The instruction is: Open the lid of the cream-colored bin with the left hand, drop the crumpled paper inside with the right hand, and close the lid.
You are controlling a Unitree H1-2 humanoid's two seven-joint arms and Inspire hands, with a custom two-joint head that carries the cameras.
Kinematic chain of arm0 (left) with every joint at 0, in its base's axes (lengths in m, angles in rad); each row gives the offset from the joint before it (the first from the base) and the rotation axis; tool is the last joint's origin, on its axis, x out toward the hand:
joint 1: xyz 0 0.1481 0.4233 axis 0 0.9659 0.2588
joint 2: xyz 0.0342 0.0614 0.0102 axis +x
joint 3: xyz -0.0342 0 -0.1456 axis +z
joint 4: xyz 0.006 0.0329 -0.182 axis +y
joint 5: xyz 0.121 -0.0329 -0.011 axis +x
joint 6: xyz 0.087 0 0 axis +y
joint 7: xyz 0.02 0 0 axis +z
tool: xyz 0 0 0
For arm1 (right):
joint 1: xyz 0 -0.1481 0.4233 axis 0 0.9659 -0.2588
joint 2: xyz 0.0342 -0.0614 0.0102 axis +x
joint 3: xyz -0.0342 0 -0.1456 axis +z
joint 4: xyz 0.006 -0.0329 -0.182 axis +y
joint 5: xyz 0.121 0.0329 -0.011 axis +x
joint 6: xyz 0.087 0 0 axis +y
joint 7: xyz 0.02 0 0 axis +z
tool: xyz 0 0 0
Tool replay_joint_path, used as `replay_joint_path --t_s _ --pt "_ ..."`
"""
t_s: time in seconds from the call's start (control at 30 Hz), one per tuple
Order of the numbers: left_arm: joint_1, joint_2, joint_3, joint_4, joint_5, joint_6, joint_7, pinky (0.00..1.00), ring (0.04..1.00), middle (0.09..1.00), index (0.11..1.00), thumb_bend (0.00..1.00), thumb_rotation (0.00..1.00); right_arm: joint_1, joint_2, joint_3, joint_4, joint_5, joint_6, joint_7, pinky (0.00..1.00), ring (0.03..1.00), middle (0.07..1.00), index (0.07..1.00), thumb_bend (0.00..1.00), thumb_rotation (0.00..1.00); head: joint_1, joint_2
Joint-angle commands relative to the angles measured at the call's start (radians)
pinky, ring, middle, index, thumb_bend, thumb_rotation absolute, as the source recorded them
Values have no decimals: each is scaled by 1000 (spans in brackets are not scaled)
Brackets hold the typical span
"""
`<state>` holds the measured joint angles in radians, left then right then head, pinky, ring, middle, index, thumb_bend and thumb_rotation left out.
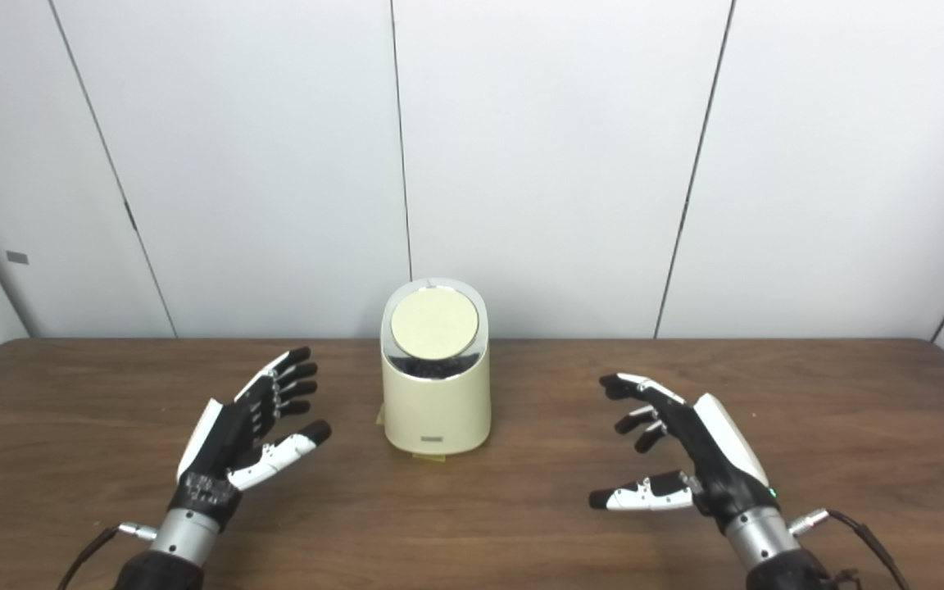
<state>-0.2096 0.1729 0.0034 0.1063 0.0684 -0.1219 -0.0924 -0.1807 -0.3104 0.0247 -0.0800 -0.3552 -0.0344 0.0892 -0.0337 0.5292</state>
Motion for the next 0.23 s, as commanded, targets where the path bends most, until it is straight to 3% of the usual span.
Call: replay_joint_path --t_s 0.0,0.2 --pt "-18 11 0 -1 -1 -43 1 709 794 831 900 836 428 -34 11 -15 -18 16 -52 -38 475 617 771 782 773 61 -2 0" --pt "-11 14 -10 50 9 -94 -1 746 796 830 883 842 430 -23 34 -29 -19 30 -52 -61 488 629 780 798 768 102 6 0"
